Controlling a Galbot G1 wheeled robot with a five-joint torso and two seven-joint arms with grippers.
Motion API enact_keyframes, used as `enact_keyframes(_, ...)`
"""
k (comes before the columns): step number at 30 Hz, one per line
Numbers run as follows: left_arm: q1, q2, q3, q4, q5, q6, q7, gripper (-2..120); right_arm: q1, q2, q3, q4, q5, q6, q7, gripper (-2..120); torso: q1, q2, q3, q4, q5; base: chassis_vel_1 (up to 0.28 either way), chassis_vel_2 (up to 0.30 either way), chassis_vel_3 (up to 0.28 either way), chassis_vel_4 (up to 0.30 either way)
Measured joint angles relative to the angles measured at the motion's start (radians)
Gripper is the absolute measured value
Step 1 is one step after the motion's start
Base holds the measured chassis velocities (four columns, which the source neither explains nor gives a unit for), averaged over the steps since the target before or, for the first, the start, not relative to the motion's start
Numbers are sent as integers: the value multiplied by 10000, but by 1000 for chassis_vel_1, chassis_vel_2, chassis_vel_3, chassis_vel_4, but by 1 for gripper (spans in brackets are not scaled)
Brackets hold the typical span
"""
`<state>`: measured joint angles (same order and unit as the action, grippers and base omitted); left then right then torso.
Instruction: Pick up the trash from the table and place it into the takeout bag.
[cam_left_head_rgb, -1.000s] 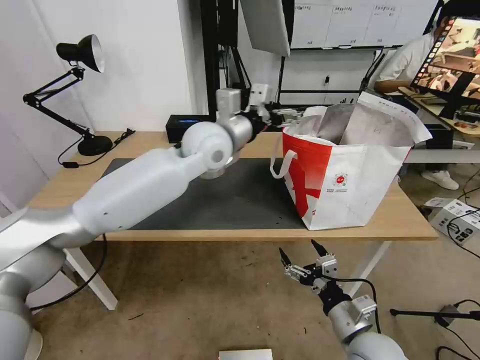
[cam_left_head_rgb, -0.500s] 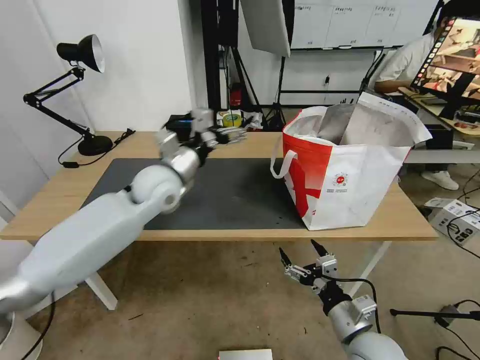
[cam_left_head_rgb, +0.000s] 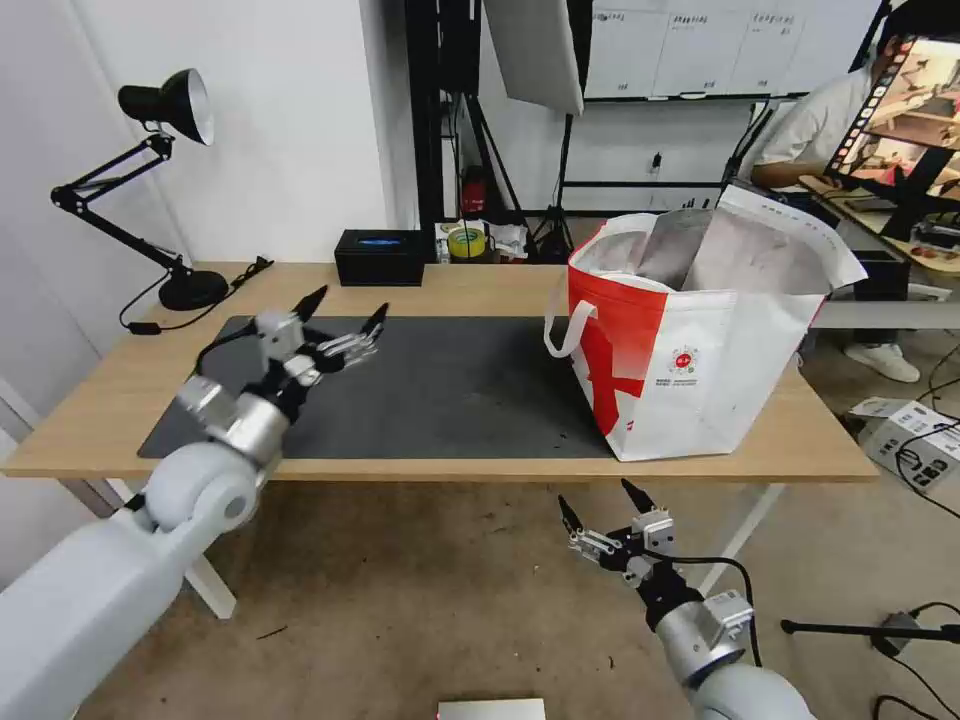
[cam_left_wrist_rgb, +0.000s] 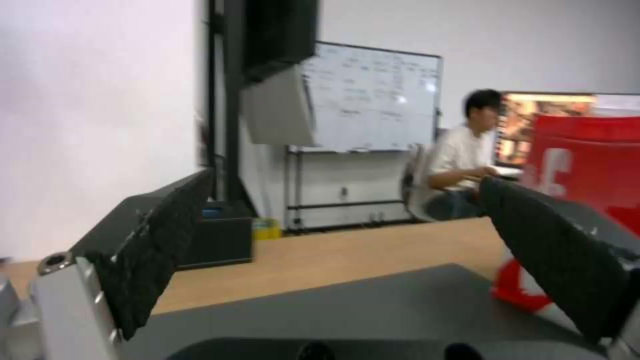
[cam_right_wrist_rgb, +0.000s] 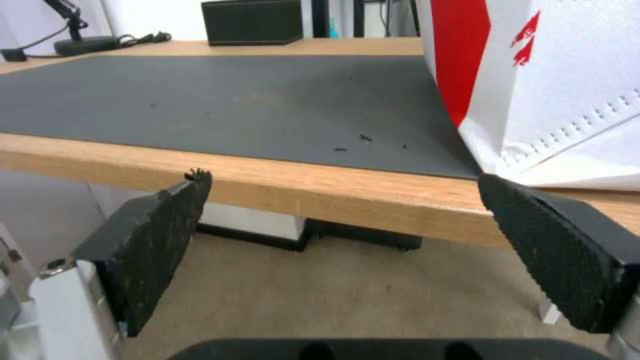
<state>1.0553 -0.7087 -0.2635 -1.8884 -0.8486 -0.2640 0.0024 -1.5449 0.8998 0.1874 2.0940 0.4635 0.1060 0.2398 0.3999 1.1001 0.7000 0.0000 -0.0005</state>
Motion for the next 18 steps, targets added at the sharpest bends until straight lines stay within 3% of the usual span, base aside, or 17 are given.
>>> enact_keyframes(1, 596, -254, -621, 55, 198, -206, 38, 100, 0, 0, 0, 0, 0, 0, 0, 100, 0, 0, 0, 0, 5, 0, 0, 0, 0)
enact_keyframes(3, 906, -391, -932, 81, 265, -314, 85, 100, 0, 0, 0, 0, 0, 0, 0, 100, -1, 0, 0, 0, 4, 0, 0, 0, 0)
enact_keyframes(6, 2195, -949, -2106, 140, 475, -692, 426, 100, 0, 0, 0, 0, 0, 0, -1, 100, 0, 0, -1, 0, 4, 0, 0, 0, 0)
enact_keyframes(18, 4356, -2321, -3880, 296, 976, -1372, 1008, 100, 0, 0, 0, 0, 0, 0, 0, 100, -1, 0, -1, -1, 4, 0, 0, 0, 0)
